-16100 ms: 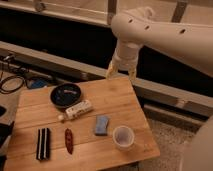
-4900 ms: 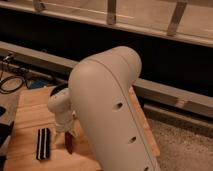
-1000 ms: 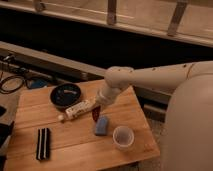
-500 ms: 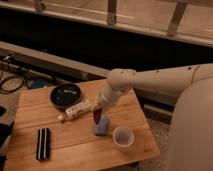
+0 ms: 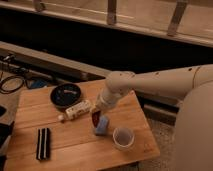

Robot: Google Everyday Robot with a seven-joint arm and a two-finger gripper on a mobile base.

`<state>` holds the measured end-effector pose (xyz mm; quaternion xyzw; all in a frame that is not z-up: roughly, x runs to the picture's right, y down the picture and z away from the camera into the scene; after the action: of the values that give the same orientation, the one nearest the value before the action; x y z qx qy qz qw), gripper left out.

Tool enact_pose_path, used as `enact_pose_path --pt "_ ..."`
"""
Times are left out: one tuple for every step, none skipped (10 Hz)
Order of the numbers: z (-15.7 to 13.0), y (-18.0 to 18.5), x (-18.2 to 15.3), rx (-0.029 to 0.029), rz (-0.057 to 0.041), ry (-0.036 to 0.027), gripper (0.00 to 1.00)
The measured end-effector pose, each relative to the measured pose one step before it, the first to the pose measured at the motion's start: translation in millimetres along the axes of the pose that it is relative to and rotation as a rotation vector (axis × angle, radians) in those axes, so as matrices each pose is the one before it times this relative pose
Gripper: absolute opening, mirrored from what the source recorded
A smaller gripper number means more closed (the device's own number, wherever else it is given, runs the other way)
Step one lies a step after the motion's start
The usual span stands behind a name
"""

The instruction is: Place the pepper on the white sponge

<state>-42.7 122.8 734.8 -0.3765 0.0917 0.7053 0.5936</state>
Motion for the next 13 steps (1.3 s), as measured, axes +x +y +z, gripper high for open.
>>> enact_pose_path --pt "1.84 0.67 -0.78 0.00070 0.00513 0.00194 0.00" --pt "4.76 -3.19 -1.59 0.00279 0.01253 0.00520 0.00" --pt "10.92 -9.84 -4.43 0.00453 0.02700 0.00654 0.00" --pt "4.64 -3.74 -2.55 0.00168 0.01156 0.00441 0.00" --pt "8.61 -5.11 -3.33 0.00103 0.01713 0.01017 0.00" --pt "8.06 -4.83 -3.58 -0.00385 0.01870 0.01015 0.01" --pt "7.55 -8.52 -5.07 -0.00682 0.02413 0.00973 0.10" --pt "3.55 -6.46 -2.46 -0.00605 0.02077 0.01099 0.20" --pt "3.12 -4.97 -1.00 0.00040 0.01539 0.01134 0.28" --pt "6.71 -5.67 -0.96 0.00032 0.01937 0.01464 0.41" --pt "3.25 -3.71 -0.58 0.00112 0.01806 0.00935 0.50" --pt "2.21 -3.77 0.86 0.00353 0.01016 0.00411 0.54" --pt "-1.90 1.78 -1.08 0.00040 -0.00907 -0.01191 0.54"
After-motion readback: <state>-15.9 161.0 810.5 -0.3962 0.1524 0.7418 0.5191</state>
